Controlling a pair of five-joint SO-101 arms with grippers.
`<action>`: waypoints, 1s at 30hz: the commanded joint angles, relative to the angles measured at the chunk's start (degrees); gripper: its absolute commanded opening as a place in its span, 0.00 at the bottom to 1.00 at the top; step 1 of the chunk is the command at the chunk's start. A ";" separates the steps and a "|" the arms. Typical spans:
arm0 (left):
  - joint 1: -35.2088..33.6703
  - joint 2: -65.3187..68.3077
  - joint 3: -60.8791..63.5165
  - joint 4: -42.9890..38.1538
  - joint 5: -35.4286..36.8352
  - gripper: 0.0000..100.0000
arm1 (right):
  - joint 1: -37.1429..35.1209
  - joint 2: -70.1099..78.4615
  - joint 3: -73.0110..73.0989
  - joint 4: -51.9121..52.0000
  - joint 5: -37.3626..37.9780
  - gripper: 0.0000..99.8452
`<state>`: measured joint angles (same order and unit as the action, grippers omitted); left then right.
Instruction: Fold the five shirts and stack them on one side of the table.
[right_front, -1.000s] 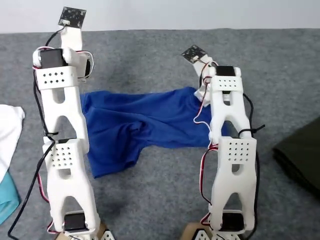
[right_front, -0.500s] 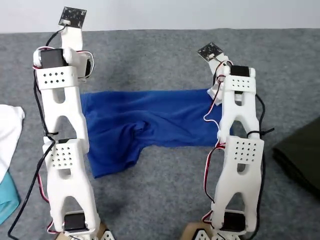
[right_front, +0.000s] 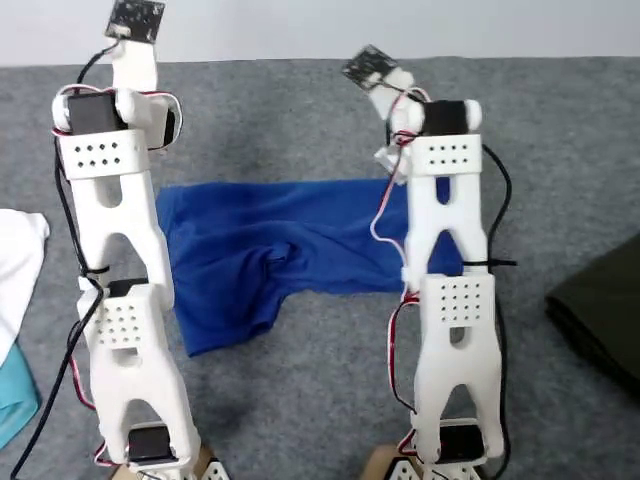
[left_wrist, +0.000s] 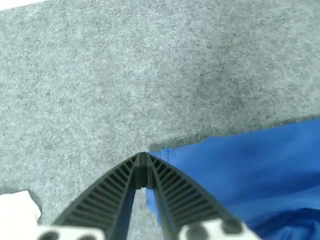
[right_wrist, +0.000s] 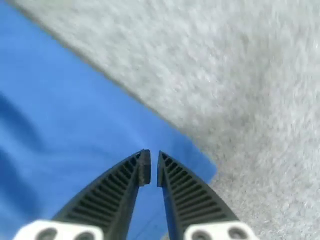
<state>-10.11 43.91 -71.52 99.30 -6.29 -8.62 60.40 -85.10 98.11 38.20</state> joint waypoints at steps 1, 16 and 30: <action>-1.76 -8.35 4.00 1.32 0.79 0.00 | -3.03 -1.10 -4.84 4.70 -0.35 0.05; -1.32 -37.98 51.91 1.23 -14.95 0.00 | -0.48 -18.15 3.60 5.05 -2.11 0.04; 10.81 -49.67 88.31 -8.88 -28.31 0.00 | 18.33 -58.07 53.89 4.70 -6.51 0.04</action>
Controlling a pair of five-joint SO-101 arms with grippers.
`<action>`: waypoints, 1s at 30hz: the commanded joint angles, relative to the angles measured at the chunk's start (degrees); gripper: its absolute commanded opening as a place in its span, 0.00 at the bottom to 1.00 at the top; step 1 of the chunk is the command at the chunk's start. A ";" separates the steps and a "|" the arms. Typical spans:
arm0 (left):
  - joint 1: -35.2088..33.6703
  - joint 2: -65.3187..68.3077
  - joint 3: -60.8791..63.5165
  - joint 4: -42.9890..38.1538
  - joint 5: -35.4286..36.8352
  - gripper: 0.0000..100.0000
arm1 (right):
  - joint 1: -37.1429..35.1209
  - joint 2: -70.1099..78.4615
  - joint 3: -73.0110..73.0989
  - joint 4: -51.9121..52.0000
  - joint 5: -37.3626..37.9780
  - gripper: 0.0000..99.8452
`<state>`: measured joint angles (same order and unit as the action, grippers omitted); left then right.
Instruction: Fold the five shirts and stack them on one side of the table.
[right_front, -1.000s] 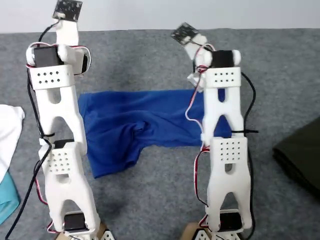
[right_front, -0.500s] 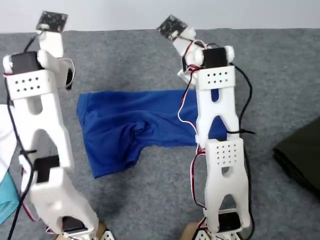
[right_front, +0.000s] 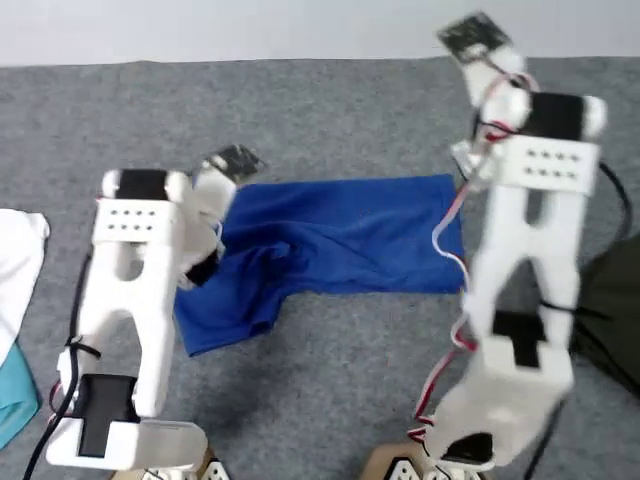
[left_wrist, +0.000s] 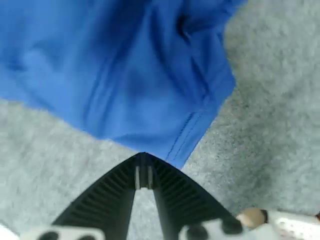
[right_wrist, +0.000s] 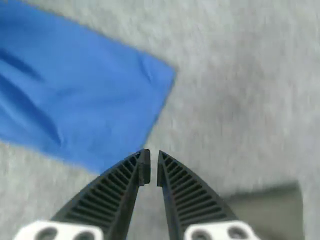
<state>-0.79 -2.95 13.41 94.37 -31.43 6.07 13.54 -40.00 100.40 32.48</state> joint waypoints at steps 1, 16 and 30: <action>2.37 -2.81 4.97 -4.75 -4.31 0.00 | 5.05 -14.37 12.40 2.42 -0.79 0.04; 7.91 -2.81 19.56 -16.44 -14.68 0.10 | 20.70 -51.30 49.32 1.98 -0.35 0.05; 9.14 1.05 19.21 -23.03 -14.77 0.12 | 21.32 -65.10 56.35 2.07 -0.35 0.04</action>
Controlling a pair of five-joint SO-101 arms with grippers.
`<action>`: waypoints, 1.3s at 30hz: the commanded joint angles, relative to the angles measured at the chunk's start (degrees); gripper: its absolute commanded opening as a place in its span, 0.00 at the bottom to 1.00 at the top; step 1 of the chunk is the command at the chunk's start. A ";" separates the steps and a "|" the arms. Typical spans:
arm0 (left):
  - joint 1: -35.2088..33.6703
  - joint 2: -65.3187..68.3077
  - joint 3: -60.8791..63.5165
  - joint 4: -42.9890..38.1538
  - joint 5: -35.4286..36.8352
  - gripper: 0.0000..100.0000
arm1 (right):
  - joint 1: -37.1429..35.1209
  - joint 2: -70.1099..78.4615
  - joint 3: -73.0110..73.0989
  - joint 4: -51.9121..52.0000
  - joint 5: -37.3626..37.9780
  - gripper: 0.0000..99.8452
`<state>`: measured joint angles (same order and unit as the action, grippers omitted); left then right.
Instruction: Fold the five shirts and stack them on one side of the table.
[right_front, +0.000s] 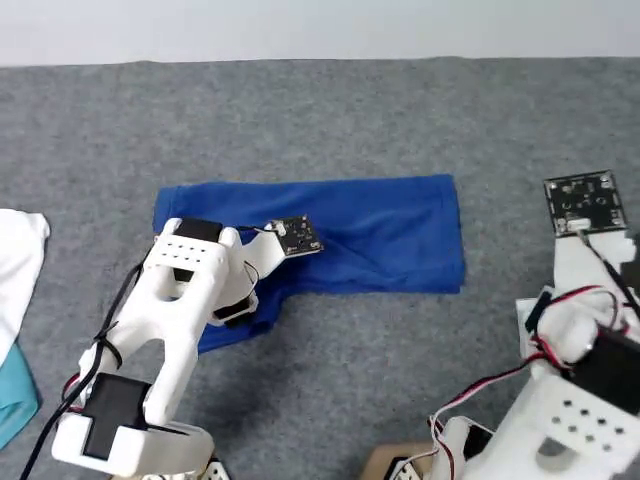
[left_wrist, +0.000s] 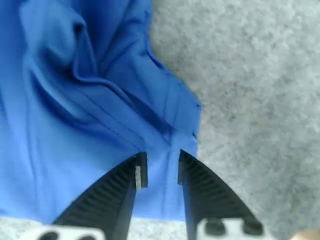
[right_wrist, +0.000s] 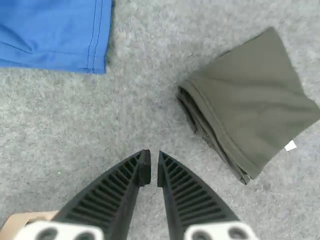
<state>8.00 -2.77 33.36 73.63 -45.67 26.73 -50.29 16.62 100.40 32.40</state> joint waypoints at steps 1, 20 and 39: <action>0.18 2.29 -0.92 -2.99 -0.53 0.12 | 0.66 -1.36 -0.26 2.07 -0.26 0.04; -0.62 6.24 -9.63 3.60 -0.53 0.00 | 0.66 -1.45 -0.26 2.15 -0.35 0.04; -12.13 6.95 -25.36 -0.88 0.62 0.00 | 0.48 -1.45 -0.18 2.15 -0.53 0.04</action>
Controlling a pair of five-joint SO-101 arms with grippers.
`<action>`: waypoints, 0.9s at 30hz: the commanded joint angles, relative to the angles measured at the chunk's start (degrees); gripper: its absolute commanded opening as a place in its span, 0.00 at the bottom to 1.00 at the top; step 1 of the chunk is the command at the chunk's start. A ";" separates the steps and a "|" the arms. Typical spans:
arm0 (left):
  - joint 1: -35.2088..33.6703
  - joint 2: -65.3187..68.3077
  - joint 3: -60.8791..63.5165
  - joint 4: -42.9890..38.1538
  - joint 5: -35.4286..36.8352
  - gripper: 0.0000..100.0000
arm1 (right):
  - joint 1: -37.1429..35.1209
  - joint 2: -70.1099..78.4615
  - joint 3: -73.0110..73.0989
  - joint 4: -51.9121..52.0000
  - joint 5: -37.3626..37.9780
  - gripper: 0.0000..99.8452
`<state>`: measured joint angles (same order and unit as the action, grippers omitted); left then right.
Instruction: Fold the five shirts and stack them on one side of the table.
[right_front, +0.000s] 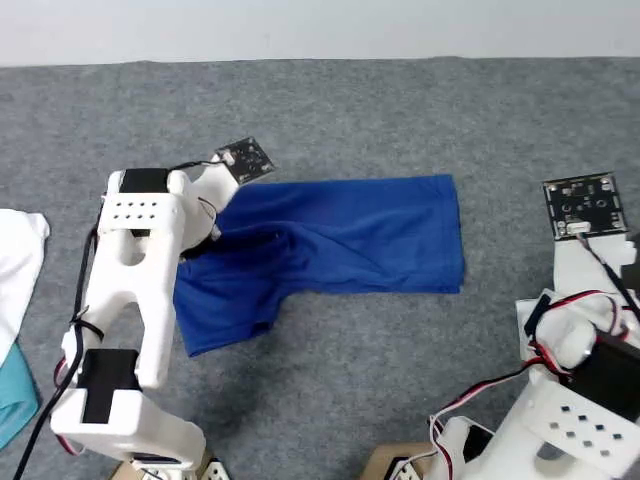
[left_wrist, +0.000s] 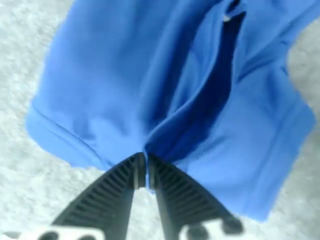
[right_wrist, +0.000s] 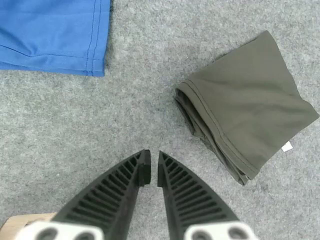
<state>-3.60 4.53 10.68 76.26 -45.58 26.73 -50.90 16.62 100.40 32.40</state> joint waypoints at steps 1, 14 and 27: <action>-0.44 -0.35 -2.68 -5.01 1.23 0.00 | 0.48 -0.75 -0.18 2.15 -0.53 0.04; -0.62 6.77 -3.12 -17.58 1.67 0.00 | 0.48 -0.66 0.00 2.24 -0.62 0.04; -0.70 15.03 -15.16 -17.93 1.76 0.00 | 0.48 -0.92 5.01 2.15 -0.53 0.04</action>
<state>-3.87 19.74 -0.13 59.30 -44.35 26.73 -50.90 21.80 100.40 32.40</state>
